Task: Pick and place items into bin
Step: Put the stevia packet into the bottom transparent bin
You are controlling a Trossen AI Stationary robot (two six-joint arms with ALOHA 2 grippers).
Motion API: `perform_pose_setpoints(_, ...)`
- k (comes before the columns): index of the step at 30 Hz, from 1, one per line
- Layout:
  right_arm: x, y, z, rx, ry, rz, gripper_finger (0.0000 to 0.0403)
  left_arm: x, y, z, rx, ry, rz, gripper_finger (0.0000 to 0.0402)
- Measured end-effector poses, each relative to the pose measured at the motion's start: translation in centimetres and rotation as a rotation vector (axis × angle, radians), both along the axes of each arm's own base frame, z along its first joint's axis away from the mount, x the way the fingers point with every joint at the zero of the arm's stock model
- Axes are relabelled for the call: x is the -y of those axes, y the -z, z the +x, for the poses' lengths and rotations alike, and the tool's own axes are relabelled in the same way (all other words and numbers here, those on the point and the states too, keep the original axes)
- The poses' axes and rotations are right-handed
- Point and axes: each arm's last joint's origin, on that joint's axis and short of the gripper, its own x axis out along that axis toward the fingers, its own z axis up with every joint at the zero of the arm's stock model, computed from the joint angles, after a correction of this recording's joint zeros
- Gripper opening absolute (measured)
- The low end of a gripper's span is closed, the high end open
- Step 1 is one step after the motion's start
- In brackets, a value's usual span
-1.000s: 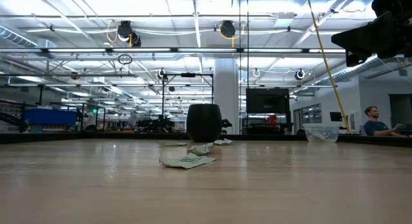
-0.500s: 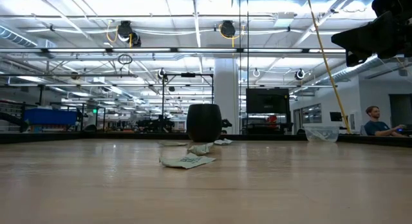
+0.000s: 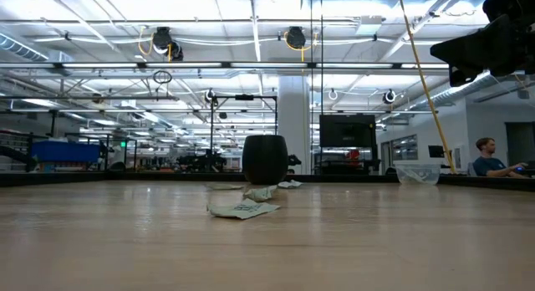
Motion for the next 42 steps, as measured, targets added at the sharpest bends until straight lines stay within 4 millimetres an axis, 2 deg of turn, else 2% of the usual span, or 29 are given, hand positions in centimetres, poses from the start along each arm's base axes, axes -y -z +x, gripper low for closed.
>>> perform_pose_setpoints(6, 0.0, 0.0, 0.0, 0.0, 0.0, 0.0, 0.0, -0.7, -0.1, 0.9, 0.165, -0.023, 0.148, 0.0132)
perform_pose_setpoints(12, 0.0, 0.0, 0.0, 0.0, 0.0, 0.0, 0.0, -2.7, -0.5, 3.4, 0.411, -0.097, 0.502, 0.0136)
perform_pose_setpoints(17, 0.0, 0.0, 0.0, 0.0, 0.0, 0.0, 0.0, -4.2, -0.3, 6.9, 0.508, -0.084, 0.729, 0.0136)
perform_pose_setpoints(23, 0.0, 0.0, 0.0, 0.0, 0.0, 0.0, 0.0, -7.5, 1.3, 11.9, 0.496, -0.099, 0.822, 0.0136)
perform_pose_setpoints(26, 0.0, 0.0, 0.0, 0.0, 0.0, 0.0, 0.0, -8.6, 2.4, 14.0, 0.526, -0.014, 0.842, 0.0136)
perform_pose_setpoints(31, 0.0, 0.0, 0.0, 0.0, 0.0, 0.0, 0.0, -8.0, 5.3, 16.0, 0.611, 0.178, 0.94, 0.0136)
perform_pose_setpoints(35, 0.0, 0.0, 0.0, 0.0, 0.0, 0.0, 0.0, -7.7, 7.7, 16.9, 0.564, 0.27, 0.988, 0.0136)
perform_pose_setpoints(38, 0.0, 0.0, 0.0, 0.0, 0.0, 0.0, 0.0, -7.5, 8.6, 18.0, 0.54, 0.295, 0.989, 0.0136)
perform_pose_setpoints(42, 0.0, 0.0, 0.0, 0.0, 0.0, 0.0, 0.0, -7.0, 8.5, 20.0, 0.557, 0.327, 0.976, 0.0136)
